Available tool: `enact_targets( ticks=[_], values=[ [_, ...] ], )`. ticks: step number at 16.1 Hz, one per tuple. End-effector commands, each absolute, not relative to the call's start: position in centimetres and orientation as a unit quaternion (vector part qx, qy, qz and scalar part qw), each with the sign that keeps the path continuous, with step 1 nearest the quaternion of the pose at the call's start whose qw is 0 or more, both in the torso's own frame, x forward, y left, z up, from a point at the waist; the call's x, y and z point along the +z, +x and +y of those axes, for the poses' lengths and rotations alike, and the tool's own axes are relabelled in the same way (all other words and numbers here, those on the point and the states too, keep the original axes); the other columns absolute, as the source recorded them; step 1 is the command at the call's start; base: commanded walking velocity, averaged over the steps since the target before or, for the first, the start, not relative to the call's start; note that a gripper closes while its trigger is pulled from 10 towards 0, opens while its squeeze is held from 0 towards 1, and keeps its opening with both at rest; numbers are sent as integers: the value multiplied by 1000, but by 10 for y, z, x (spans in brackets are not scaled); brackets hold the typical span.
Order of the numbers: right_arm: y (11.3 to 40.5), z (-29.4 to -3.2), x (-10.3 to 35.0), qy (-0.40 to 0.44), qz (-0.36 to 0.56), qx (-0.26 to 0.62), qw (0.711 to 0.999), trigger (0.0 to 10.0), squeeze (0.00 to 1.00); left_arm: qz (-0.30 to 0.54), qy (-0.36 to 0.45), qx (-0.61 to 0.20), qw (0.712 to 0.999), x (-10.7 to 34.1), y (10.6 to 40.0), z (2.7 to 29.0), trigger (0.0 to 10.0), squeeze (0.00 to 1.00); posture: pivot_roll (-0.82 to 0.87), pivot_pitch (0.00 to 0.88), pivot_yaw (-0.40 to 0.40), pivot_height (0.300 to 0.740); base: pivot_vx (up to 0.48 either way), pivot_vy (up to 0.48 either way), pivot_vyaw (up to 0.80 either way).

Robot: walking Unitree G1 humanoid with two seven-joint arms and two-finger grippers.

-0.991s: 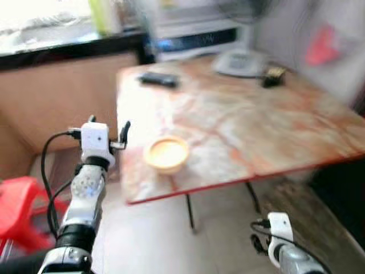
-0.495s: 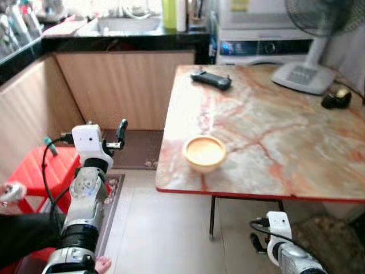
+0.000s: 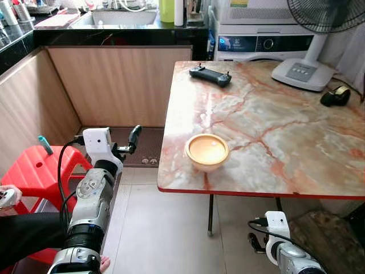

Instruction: Restocking fridge

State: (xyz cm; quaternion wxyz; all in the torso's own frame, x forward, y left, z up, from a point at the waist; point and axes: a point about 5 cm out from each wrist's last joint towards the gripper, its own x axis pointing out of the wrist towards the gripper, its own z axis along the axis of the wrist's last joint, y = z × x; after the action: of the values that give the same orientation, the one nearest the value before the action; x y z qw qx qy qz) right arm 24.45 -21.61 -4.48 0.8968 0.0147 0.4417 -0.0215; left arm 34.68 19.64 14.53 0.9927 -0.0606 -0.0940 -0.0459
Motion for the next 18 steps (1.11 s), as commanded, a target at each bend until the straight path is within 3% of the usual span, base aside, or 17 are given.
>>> enact_targets(
  ticks=[1,7,18],
  values=[
    [245,-217,-44,13,444,-21,896,10000,0,-104,-50,-46,992,153,348,198,10000,0,103,0,-19,740,0,-319,0],
    [244,-217,-45,13,446,-19,895,10000,0,-105,-47,-39,993,154,348,202,10000,0,99,0,-19,740,0,-407,0],
    [245,-217,-44,13,447,-17,894,10000,0,-106,-76,-44,990,155,349,201,10000,0,103,0,-21,740,0,0,0]
  ],
)
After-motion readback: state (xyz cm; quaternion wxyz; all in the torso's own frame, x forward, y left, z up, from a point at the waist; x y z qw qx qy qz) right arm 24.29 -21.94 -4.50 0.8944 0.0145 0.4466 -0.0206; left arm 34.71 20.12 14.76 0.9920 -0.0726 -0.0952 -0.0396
